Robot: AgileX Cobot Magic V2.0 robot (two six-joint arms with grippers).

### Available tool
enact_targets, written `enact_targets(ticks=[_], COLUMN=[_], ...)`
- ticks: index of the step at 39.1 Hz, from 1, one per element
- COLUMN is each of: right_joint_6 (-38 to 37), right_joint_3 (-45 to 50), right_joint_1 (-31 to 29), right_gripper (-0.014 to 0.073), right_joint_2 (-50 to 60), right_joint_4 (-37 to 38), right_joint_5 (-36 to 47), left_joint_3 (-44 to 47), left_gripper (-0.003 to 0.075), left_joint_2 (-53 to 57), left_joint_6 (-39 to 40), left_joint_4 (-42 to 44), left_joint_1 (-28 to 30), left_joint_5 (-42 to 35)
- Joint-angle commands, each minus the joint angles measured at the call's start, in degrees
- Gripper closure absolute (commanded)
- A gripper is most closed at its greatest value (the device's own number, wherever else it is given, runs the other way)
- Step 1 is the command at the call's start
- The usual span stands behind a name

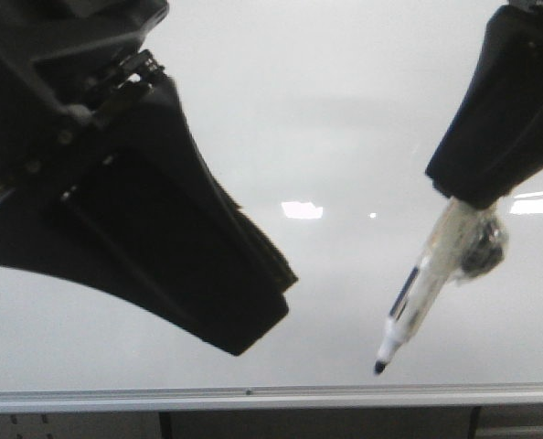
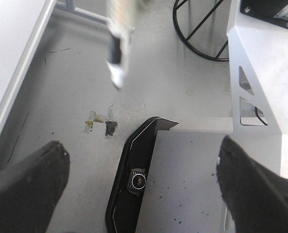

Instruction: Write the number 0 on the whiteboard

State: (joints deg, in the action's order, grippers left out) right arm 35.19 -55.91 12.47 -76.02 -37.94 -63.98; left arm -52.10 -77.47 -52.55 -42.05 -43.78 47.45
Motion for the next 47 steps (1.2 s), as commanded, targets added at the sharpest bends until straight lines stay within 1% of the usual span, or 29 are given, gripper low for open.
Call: enact_targets(ticks=[1, 5, 7, 17, 20, 30, 39, 47], right_joint_6=[-4.4, -7.4, -7.9, -7.8, -7.8, -7.9, -8.8, -8.8], right_joint_3=[-6.3, -11.0, -13.2, -21.5, -23.7, -31.6, -32.1, -32.2], right_joint_1=[-1.1, -1.1, -1.1, -1.1, -1.1, -1.1, -1.1, -1.1], right_gripper=[0.0652, 0.0652, 0.0652, 0.0652, 0.0652, 0.0652, 0.0652, 0.0652], right_joint_2=[1.9, 1.9, 1.9, 1.7, 1.5, -1.5, -3.7, -6.1], right_joint_4=[4.7, 9.7, 10.9, 11.5, 11.8, 15.7, 17.8, 17.9], right_joint_5=[3.7, 9.4, 11.9, 18.7, 18.6, 13.9, 14.1, 17.0], left_joint_3=[-1.8, -1.8, -1.8, -1.8, -1.8, -1.8, -1.8, -1.8], left_gripper=[0.0122, 0.0122, 0.0122, 0.0122, 0.0122, 0.0122, 0.0122, 0.0122], left_joint_2=[1.8, 1.8, 1.8, 1.8, 1.8, 1.8, 1.8, 1.8], left_joint_6=[0.1, 0.1, 0.1, 0.1, 0.1, 0.1, 0.1, 0.1], left_joint_4=[-2.8, -2.8, -2.8, -2.8, -2.8, -2.8, -2.8, -2.8], left_joint_1=[-0.2, -0.2, -0.2, -0.2, -0.2, -0.2, -0.2, -0.2], left_joint_5=[-1.0, -1.0, -1.0, -1.0, -1.0, -1.0, -1.0, -1.0])
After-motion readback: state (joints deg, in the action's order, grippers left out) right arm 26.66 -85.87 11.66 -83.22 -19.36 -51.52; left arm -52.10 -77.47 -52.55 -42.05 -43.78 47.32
